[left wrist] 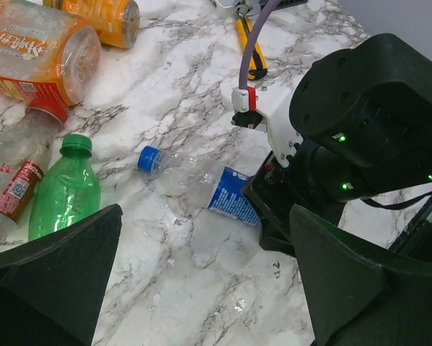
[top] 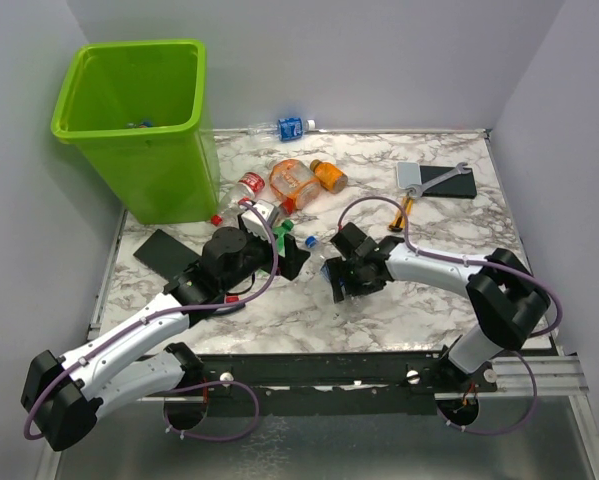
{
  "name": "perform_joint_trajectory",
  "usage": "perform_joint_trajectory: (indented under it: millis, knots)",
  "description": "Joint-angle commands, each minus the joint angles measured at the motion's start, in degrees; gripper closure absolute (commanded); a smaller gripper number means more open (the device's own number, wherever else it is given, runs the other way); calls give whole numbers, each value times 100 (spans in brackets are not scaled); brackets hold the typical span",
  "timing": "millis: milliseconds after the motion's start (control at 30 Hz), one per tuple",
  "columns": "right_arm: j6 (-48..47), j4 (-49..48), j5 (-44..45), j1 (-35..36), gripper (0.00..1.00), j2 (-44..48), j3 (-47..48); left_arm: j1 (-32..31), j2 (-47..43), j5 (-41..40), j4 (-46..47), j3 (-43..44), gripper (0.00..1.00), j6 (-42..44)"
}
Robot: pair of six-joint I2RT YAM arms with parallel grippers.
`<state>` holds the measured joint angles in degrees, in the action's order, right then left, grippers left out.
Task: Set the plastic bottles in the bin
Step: Pick up the plastic bottle at the center of the board.
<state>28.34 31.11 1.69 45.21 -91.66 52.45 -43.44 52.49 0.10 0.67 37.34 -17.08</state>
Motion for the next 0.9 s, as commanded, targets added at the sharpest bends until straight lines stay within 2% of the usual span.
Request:
perform_joint_trajectory:
  millis: [0, 100, 200, 267, 367, 500, 600, 733, 867]
  knots:
    - [-75, 165, 112, 93, 29, -110, 102, 43, -63, -187, -58, -23, 1, 29]
    - [4, 150, 261, 101, 39, -71, 28, 38, -72, -247, -58, -40, 1, 14]
    - [129, 15, 555, 102, 44, 448, -101, 36, -124, -366, -58, -55, 1, -7]
    - [129, -384, 686, 104, 46, 1166, -298, 39, -266, -469, 32, -102, 1, -51]
    - [-181, -1486, 469, 107, 47, 2534, -879, 44, -586, -589, 464, -198, 1, -263]
    - [-644, -3803, -427, 104, 47, 4195, -2170, 69, -583, 390, 1117, 190, 1, -745]
    - [-798, -5189, -703, 102, 50, 4914, -3011, 71, -193, 1052, 1549, 739, 1, -1422]
    - [-746, -6036, -727, 104, 52, 5207, -3484, 80, 183, 1397, 2277, 1150, 1, -2141]
    - [-629, -6488, -852, 102, 53, 5226, -3649, 72, 690, 1957, 2443, 1712, 6, -2262]
